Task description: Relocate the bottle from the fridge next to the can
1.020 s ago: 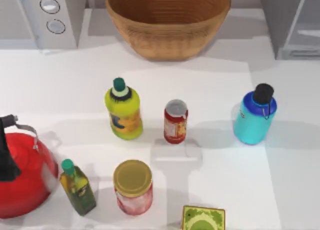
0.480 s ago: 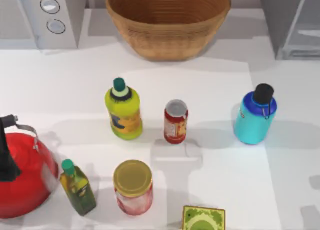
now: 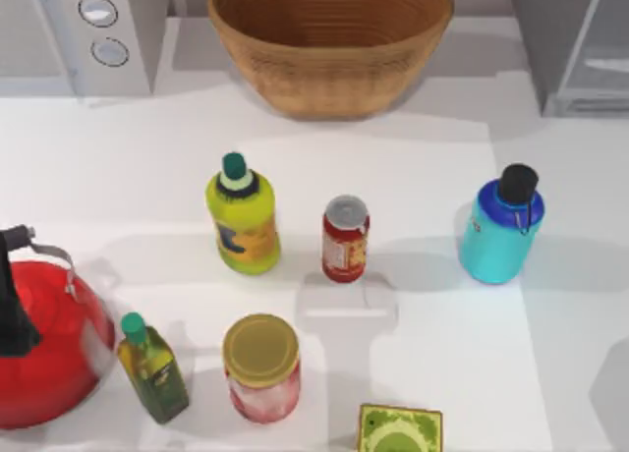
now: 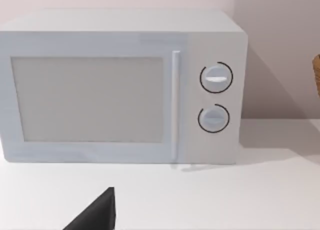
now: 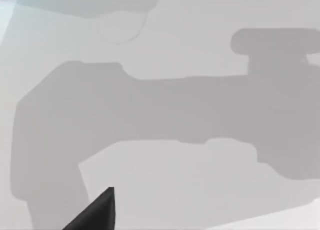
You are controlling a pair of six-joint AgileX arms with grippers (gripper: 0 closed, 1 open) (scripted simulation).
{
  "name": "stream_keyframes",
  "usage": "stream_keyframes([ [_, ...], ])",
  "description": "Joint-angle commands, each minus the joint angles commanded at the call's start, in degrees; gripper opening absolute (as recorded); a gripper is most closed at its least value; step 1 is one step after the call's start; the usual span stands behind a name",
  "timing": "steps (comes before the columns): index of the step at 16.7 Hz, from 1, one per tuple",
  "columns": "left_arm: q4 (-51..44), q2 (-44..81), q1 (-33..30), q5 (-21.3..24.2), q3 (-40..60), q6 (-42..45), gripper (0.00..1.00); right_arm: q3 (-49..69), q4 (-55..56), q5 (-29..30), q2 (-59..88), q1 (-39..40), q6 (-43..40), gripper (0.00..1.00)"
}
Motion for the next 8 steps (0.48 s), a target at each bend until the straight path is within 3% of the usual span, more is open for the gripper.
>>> stream_keyframes([
  [4,0.0,0.0,0.0,0.0,0.0,0.0,1.00,5.3,2.4,-8.7,19.6,-17.6,-19.5,1.00],
  [8,0.0,0.0,0.0,0.0,0.0,0.0,1.00,8.1,4.6,-14.0,29.8,-27.3,-29.6,1.00],
])
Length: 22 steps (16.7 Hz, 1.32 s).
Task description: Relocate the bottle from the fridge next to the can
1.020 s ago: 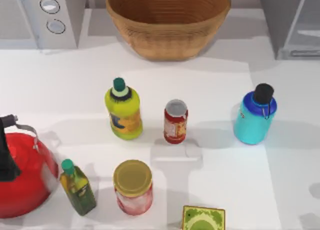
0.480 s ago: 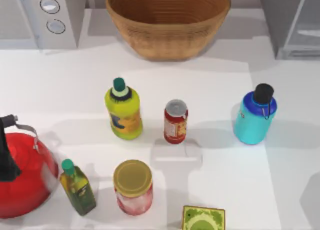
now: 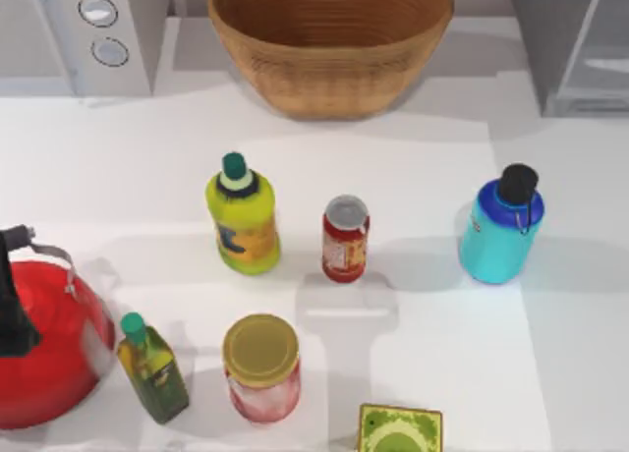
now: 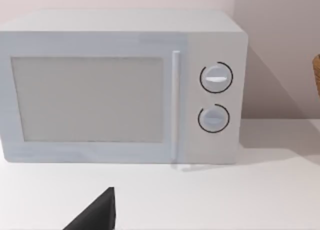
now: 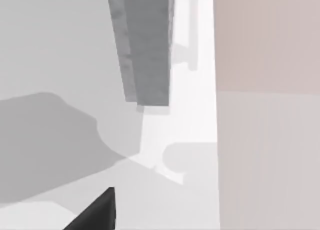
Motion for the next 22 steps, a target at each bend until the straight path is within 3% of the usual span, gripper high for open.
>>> stream_keyframes([
  [7,0.0,0.0,0.0,0.0,0.0,0.0,1.00,0.2,0.4,-0.8,1.4,-1.2,-1.3,1.00],
  [11,0.0,0.0,0.0,0.0,0.0,0.0,1.00,0.0,5.7,-0.3,1.8,2.8,4.8,1.00],
  [15,0.0,0.0,0.0,0.0,0.0,0.0,1.00,-0.4,18.6,1.7,2.2,12.2,20.4,1.00],
  [22,0.0,0.0,0.0,0.0,0.0,0.0,1.00,-1.3,48.5,6.6,2.5,33.8,58.0,1.00],
])
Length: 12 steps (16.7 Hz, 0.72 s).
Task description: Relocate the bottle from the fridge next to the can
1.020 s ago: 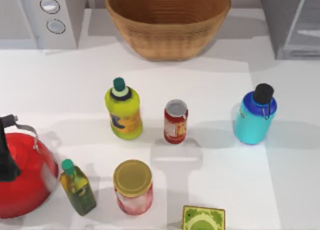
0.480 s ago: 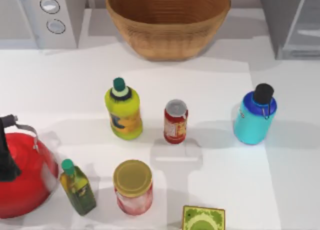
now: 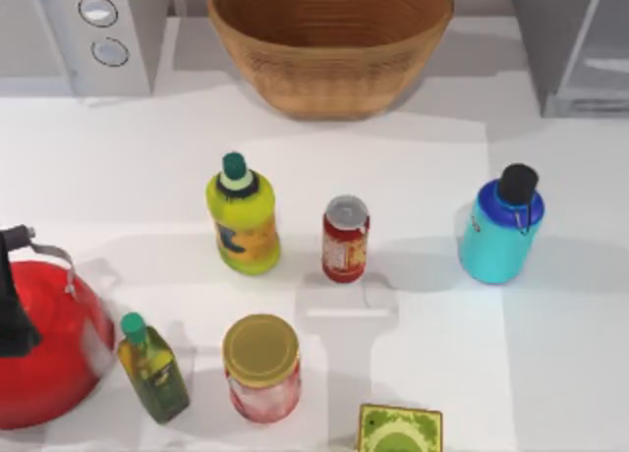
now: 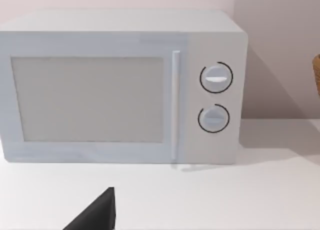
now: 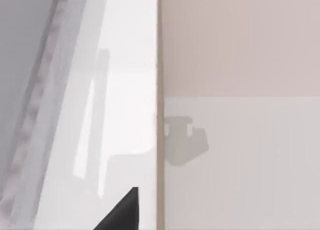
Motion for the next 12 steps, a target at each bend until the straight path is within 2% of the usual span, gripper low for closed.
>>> stream_keyframes([
  [3,0.0,0.0,0.0,0.0,0.0,0.0,1.00,-0.2,11.3,1.8,-0.1,8.1,12.5,1.00],
  [6,0.0,0.0,0.0,0.0,0.0,0.0,1.00,-0.4,18.3,3.0,-0.3,13.6,19.7,1.00],
  [12,0.0,0.0,0.0,0.0,0.0,0.0,1.00,-0.9,20.3,3.2,-0.7,14.5,21.4,1.00],
])
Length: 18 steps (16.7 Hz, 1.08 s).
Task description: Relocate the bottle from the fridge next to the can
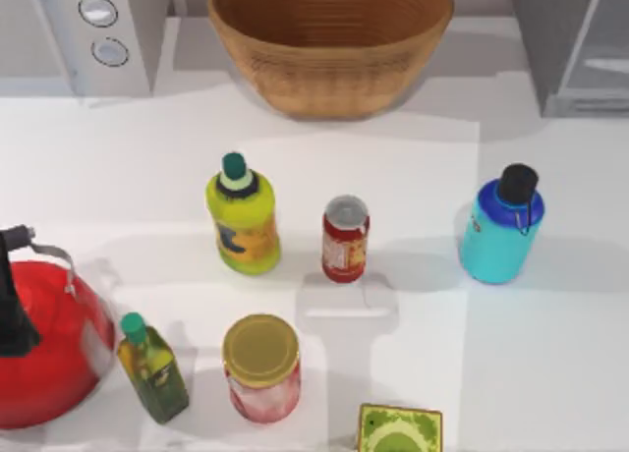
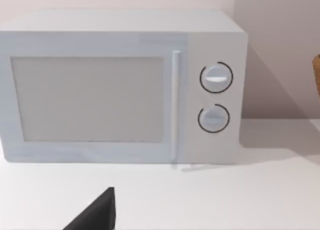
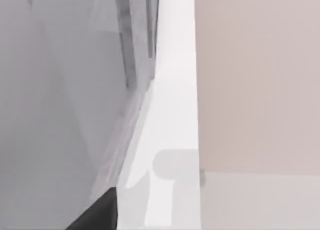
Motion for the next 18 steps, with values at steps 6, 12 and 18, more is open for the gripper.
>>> stream_keyframes([
  [6,0.0,0.0,0.0,0.0,0.0,0.0,1.00,-2.8,3.8,7.7,-1.7,9.1,6.7,1.00],
  [12,0.0,0.0,0.0,0.0,0.0,0.0,1.00,-10.4,12.6,26.0,-6.5,34.2,22.5,1.00],
  [18,0.0,0.0,0.0,0.0,0.0,0.0,1.00,-16.8,19.9,40.6,-11.5,51.5,35.2,1.00],
])
